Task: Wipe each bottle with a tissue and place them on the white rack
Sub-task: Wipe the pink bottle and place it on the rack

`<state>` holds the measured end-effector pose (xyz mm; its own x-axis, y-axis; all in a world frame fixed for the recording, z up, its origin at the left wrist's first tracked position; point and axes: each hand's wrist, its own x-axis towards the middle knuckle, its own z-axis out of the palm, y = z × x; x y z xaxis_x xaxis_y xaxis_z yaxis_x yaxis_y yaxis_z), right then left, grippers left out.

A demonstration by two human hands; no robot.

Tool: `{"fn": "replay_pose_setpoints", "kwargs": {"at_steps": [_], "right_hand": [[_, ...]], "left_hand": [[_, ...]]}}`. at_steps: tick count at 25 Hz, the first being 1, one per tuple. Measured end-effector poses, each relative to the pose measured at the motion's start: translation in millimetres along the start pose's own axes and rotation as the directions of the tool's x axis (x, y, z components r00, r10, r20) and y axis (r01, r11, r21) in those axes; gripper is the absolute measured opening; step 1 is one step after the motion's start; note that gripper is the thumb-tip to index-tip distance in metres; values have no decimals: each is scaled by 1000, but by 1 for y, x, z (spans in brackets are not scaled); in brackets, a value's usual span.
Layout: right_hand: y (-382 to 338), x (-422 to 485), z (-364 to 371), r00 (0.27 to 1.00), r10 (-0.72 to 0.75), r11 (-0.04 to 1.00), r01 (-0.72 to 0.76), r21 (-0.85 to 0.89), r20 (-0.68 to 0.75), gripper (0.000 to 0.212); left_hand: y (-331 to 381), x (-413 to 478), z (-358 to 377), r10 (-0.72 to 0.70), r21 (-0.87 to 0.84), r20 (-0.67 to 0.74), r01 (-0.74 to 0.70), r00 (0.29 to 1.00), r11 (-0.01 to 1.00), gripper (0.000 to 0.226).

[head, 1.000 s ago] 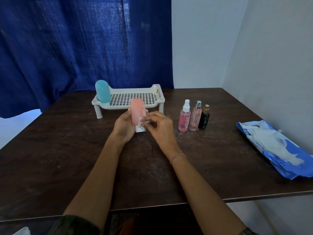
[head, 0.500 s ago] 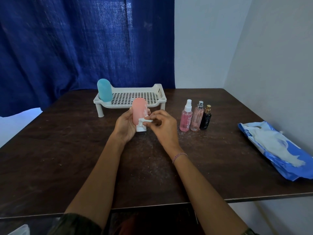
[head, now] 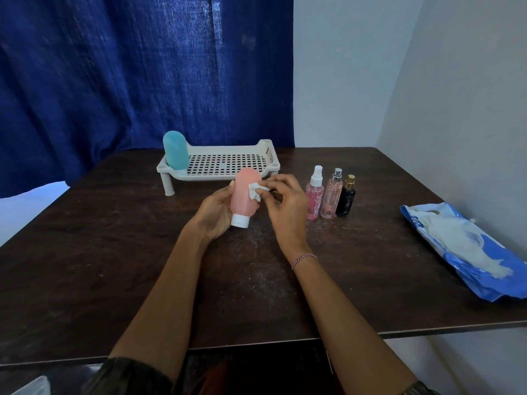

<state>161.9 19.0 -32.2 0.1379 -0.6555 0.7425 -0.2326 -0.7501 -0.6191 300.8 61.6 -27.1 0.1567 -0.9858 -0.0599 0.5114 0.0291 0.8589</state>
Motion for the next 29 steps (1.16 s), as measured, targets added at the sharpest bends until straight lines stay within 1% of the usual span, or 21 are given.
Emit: {"fn": "replay_pose_setpoints", "kwargs": {"at_steps": [3, 5, 7, 11, 16, 19, 22, 24, 26, 29], "right_hand": [[2, 3, -2, 997, 48, 999, -47, 21, -63, 20], [4, 4, -3, 996, 69, 998, -68, 13, -54, 21], [5, 3, -2, 998, 65, 998, -65, 7, -17, 21], [5, 1, 0, 994, 67, 995, -73, 69, 82, 20], [3, -4, 6, 983, 18, 994, -37, 103, 184, 19], [1, -6, 7, 973, -5, 993, -24, 119, 233, 20], [0, -7, 8, 960, -43, 995, 16, 98, 278, 21], [1, -8, 8, 961, -53, 997, 37, 64, 272, 21], [3, -8, 8, 966, -52, 999, 47, 26, 253, 21], [5, -5, 8, 983, 13, 1000, -13, 0, 185, 19]], "left_hand": [[0, -3, 4, -36, 9, 11, 36, 999, 999, 42], [-1, -3, 4, -47, 19, -3, 47, 999, 999, 42], [-1, -2, 4, -40, 20, -25, 41, 999, 999, 44], [-2, 1, 1, 2, -2, -80, -2, 997, 1000, 46], [0, 3, -5, 27, -156, -137, -48, 990, 987, 48], [2, 1, -4, 45, -213, -150, -76, 988, 974, 46], [3, 1, -4, 64, -271, -151, -104, 987, 957, 47], [3, 2, -4, 68, -263, -117, -97, 991, 960, 49], [2, 3, -4, 67, -212, -92, -86, 993, 974, 51], [0, 4, 0, 69, -142, -66, -78, 995, 987, 50]]}}
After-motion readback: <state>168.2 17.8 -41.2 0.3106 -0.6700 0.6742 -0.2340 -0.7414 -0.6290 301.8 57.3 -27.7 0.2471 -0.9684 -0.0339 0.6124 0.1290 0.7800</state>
